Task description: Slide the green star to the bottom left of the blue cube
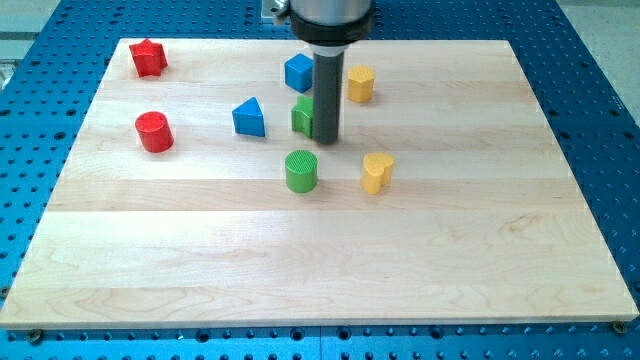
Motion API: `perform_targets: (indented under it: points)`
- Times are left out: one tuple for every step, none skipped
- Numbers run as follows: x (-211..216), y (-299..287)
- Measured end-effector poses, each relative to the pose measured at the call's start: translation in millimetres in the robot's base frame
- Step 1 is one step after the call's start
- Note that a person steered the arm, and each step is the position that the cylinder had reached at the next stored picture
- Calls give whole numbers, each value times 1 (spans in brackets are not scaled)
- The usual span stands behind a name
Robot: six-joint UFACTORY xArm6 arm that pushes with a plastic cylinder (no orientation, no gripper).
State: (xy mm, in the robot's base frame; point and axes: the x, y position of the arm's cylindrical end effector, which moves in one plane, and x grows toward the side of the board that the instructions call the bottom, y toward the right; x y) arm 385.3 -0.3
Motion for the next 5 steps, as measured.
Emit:
perform_targets:
  points:
    - [-28, -64]
    - [-59, -108]
    - [-57, -100]
    - [-110, -93]
    - [-129, -33]
